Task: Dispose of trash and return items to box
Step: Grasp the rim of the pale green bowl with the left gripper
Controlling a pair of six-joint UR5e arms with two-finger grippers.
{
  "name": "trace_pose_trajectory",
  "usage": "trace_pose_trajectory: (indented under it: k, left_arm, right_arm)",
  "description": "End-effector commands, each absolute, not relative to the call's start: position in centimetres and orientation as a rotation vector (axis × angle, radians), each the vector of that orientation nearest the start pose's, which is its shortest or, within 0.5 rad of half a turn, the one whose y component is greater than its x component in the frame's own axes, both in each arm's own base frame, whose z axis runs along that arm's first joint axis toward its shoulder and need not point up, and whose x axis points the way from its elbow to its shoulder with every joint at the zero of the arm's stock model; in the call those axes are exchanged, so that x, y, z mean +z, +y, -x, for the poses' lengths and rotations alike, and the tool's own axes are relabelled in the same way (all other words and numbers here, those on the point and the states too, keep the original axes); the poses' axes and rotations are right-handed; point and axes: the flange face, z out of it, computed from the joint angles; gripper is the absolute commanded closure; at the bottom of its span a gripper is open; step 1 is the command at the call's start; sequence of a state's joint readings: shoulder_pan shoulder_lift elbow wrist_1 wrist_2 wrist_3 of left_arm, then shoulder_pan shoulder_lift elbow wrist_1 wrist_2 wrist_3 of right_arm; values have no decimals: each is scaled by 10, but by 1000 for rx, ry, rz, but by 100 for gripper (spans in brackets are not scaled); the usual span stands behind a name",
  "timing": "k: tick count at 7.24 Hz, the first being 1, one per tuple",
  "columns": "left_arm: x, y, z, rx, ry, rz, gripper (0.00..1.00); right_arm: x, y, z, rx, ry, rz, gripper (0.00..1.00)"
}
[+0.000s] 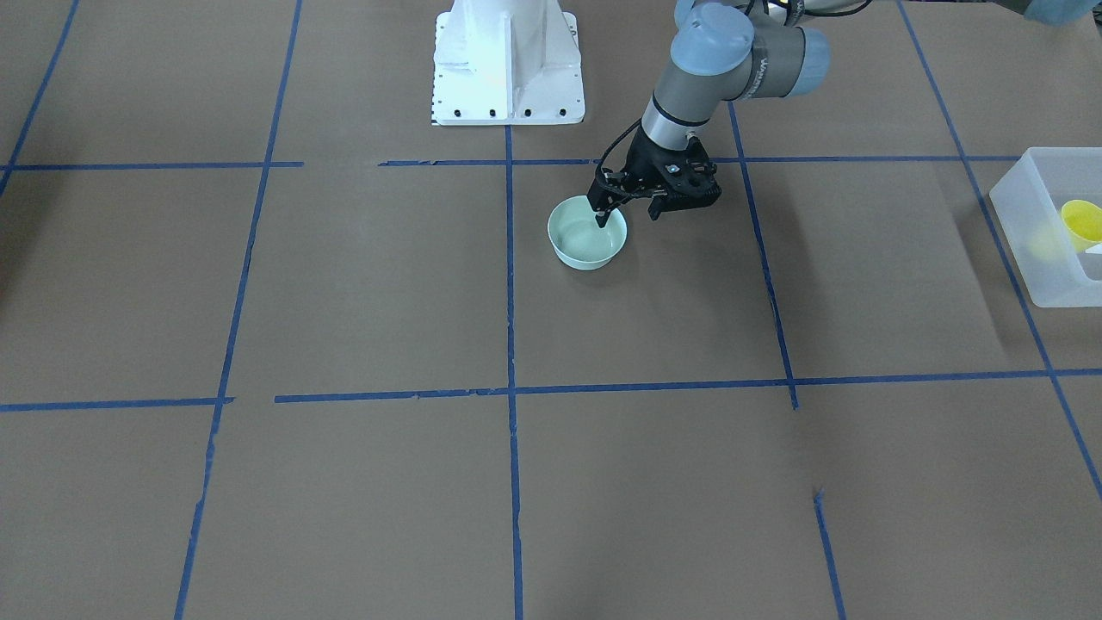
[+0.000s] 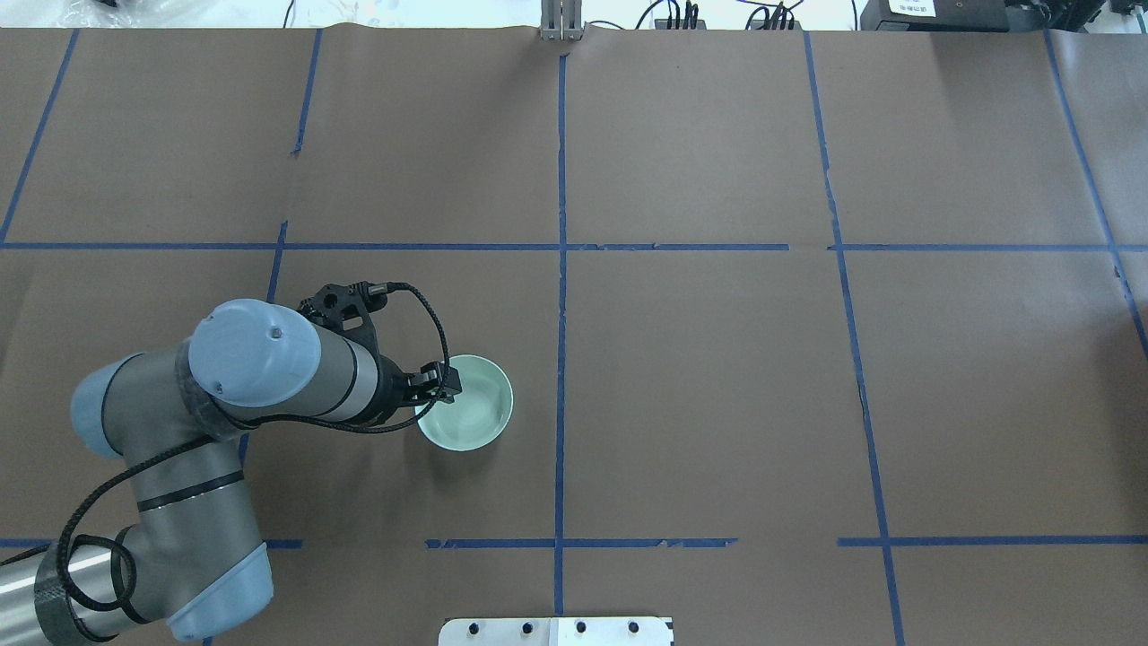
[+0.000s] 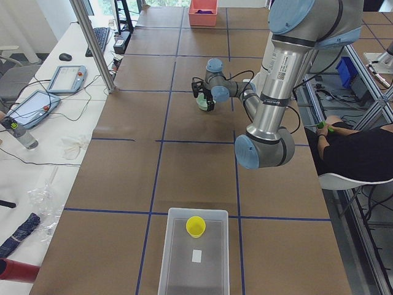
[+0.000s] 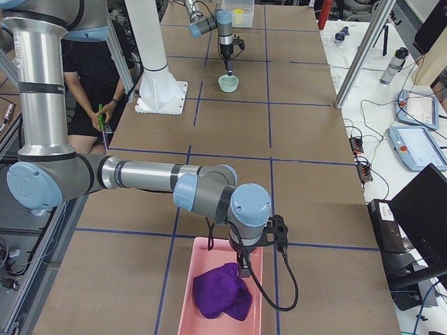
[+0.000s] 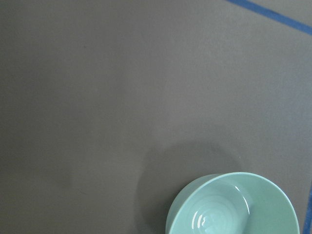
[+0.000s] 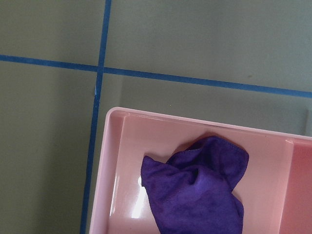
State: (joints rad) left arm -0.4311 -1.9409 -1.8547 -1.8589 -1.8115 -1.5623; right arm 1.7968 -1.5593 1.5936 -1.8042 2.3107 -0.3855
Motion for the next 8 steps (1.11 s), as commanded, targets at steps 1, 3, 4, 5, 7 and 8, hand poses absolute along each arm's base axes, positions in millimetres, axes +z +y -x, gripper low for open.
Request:
trace_pose_trajectory:
  k: [1,3,4,5,7,8]
  left_arm:
    - [303,-338,-517,-265,942,25,23]
    - [305,-336,-520,-258,938,28,69]
    - [304,-334,-522,-254,939,31,94]
    - [299,-332,-521,-250,949,32,100]
    - [275,-331,-504,-240,999,34,100]
    - [260,-342,-474,-262,976,65,100]
  right_arm:
    - [652,-457,-169,-11,-809,-47,0]
    - [640,-456,-168,-24,-803,-73,0]
    - [630,-454,-165,-38,-794,-86,0]
    - [616,-456,-162,-30,-792,-101,0]
    - [598,-464,-132,11,-799,-62,0]
    - [596,-472,-101,35,-799,-4,0]
